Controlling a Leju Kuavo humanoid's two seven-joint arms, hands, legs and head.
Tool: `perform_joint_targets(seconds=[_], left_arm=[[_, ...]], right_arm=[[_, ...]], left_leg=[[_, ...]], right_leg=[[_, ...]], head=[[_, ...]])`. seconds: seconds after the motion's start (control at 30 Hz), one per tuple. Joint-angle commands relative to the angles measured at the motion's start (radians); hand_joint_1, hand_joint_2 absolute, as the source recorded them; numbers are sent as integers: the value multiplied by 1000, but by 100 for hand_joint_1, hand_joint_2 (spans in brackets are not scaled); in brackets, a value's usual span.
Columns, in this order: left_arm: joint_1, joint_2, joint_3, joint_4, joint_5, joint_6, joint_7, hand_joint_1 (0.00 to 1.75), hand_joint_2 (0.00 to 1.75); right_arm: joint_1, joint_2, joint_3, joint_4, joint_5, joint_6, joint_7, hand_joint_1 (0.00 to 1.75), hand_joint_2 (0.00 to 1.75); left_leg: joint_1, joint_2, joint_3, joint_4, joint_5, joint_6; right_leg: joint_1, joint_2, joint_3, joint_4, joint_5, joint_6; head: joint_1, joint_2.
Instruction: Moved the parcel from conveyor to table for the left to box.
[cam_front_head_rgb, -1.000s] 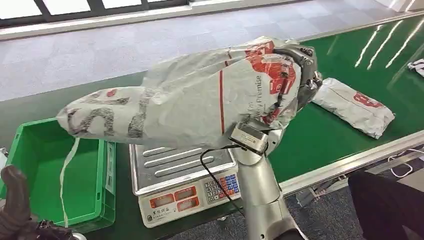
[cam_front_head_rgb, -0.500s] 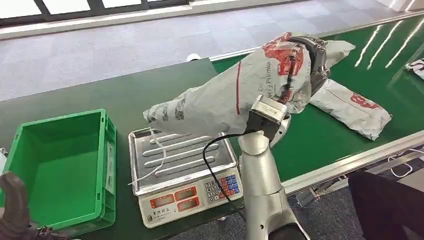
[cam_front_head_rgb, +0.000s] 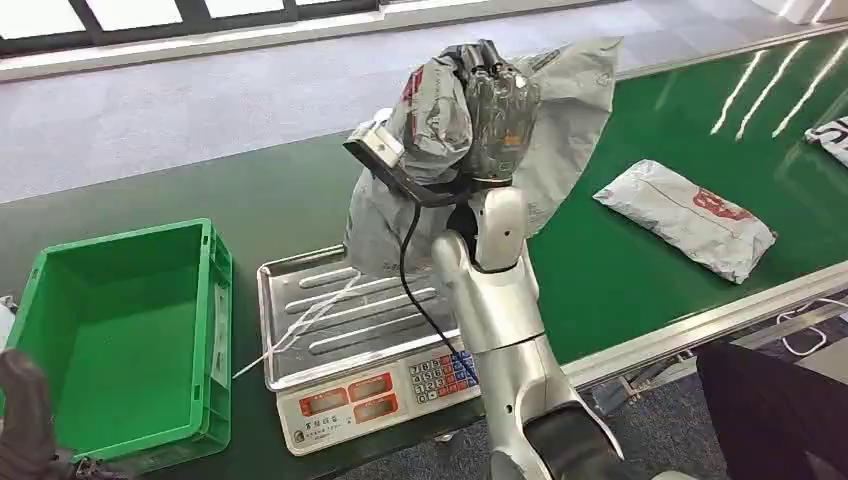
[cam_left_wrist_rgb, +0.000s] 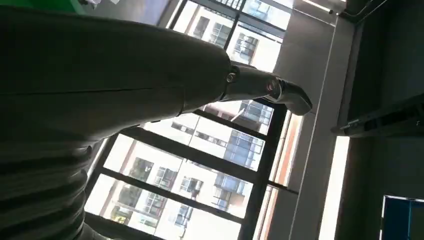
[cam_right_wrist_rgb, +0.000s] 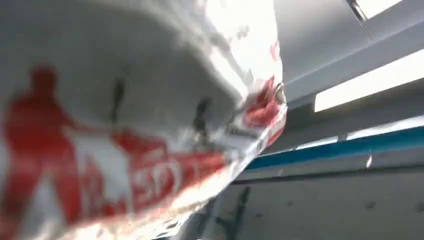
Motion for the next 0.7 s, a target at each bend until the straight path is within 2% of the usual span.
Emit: perform_joint_targets(seconds=[0.03,0.13,0.5,0.53,0.57,0.63,0.7], left_arm=[[3,29,10,14,-1,-6,4,0,175],[7,29,13,10,-4,-8,4,0,175],[3,26,13,15,-7,-7,4,0,175],[2,25,14,17,-7,-8,4,0,175],[-2,21,20,19,-8,-23,4,0,175],[0,22,22,17,-7,-22,4,0,175],[2,23,24,14,-8,-22,4,0,175]], right_arm=[[-95,-109,153,192,18,38,61,175,175],[-115,-177,297,180,18,118,190,175,175],[-112,-157,308,180,18,135,192,175,175],[-111,-148,306,180,-55,140,133,175,175],[-110,-142,309,171,-257,197,-29,175,175],[-104,-150,317,152,-206,190,-8,175,175],[-98,-141,319,127,-256,190,-40,175,175]], left_leg=[[0,0,2,-1,0,0],[0,1,1,-1,-1,0],[0,-1,0,-1,0,-1],[0,0,1,-2,0,-1],[0,-1,0,-1,0,0],[0,-1,-1,0,0,0],[0,-1,-1,0,0,0]], right_leg=[[0,2,1,-1,0,-1],[0,3,1,-1,1,-1],[0,2,0,-2,1,-1],[0,3,0,-2,1,-1],[0,2,-1,-1,0,-1],[0,1,-1,-1,0,-1],[0,1,-1,-1,0,-1]], head=[[0,0],[0,0],[-1,0],[-1,0],[-1,0],[-1,0],[-1,0]])
